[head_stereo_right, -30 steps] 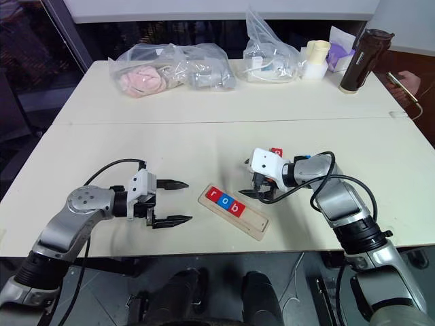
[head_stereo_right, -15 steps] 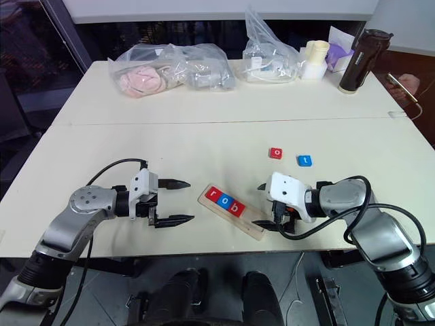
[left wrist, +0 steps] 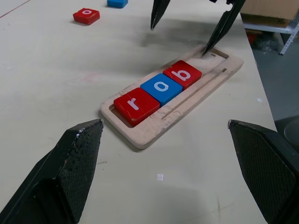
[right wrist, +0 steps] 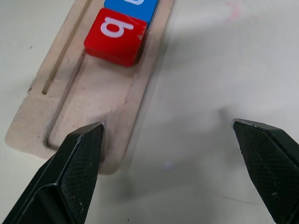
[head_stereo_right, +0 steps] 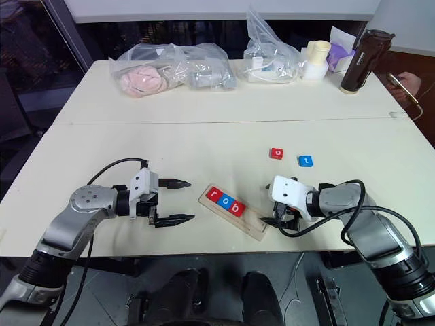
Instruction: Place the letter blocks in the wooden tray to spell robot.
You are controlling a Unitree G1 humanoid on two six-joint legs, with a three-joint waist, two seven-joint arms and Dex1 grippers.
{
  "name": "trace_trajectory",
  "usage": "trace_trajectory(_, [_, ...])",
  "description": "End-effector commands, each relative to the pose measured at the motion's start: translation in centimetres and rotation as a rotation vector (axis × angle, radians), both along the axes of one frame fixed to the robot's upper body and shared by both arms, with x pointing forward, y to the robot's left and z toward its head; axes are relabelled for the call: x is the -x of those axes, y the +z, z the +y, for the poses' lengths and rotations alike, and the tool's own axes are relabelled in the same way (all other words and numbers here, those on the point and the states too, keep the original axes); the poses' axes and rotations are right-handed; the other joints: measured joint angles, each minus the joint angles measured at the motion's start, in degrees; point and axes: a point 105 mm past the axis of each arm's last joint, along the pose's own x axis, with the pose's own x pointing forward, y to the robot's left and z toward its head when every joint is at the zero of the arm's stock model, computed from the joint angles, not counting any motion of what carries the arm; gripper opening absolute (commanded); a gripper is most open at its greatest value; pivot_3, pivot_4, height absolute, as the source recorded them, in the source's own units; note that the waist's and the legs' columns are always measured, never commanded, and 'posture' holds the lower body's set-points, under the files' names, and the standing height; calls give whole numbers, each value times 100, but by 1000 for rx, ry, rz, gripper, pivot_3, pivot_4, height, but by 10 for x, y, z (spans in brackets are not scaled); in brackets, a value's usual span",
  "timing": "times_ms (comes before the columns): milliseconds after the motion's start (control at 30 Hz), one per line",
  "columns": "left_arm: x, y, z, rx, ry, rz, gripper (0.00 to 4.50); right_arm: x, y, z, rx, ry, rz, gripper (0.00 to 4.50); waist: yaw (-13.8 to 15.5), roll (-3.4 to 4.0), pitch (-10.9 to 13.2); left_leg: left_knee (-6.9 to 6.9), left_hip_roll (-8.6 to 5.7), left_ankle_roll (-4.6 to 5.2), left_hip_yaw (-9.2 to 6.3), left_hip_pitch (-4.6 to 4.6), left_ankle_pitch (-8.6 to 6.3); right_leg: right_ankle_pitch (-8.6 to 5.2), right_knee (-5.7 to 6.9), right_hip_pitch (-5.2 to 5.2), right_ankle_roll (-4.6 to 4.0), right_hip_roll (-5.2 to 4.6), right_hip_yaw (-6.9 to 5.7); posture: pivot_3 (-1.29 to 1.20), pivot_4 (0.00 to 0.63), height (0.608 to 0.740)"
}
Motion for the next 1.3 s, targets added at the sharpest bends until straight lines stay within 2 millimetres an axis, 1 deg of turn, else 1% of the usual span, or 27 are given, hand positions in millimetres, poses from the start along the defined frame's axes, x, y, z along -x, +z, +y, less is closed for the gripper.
trace_trajectory(33, [2,7,-2,5,-14,-34,4500,-3,7,-4,23,14,-36,4467,0,0,0,0,0,0,0,0,0,0,0,0,0,0,0,0,150,738])
trace_trajectory(200, [2,7,-2,8,-11,-35,4500,-10,5,-13,55,2,-44,4467,1,0,0,1,0,0,0,0,0,0,0,1,0,0,0,0,150,738])
trace_trajectory(367, [1,8,-3,11,-9,-39,4500,-19,5,-18,73,-5,-67,4467,-2,0,0,3,0,-3,0,2,-2,0,0,4,0,0,0,0,150,738])
trace_trajectory(600, [2,8,-2,10,-9,-40,4500,-29,15,-15,51,-8,-101,4467,0,0,0,6,0,-4,0,2,-2,0,1,4,0,1,0,0,150,738])
trace_trajectory(767, [1,9,-3,12,-9,-41,4500,-32,14,-17,67,1,-107,4467,-1,0,0,0,0,3,0,2,2,0,0,2,0,1,0,0,150,738])
trace_trajectory(900, [1,9,-3,13,-12,-43,4500,-40,19,-16,62,-6,-134,4467,-9,0,0,5,0,3,0,2,2,1,2,3,-1,2,0,0,150,738])
trace_trajectory(1100, [2,9,-2,12,-10,-40,4500,-35,36,-7,4,14,-135,4467,0,0,0,1,0,4,0,1,2,1,3,0,-1,2,0,0,150,738])
trace_trajectory(1200, [2,9,-2,11,-8,-39,4500,-29,45,-3,-30,25,-119,4467,0,0,0,0,0,5,0,0,3,1,3,-1,-1,2,0,0,150,738])
trace_trajectory(1300, [2,8,-2,13,-8,-37,4500,-22,50,2,-63,35,-107,4467,1,0,0,1,0,4,-1,1,3,1,3,0,-1,2,0,0,150,738])
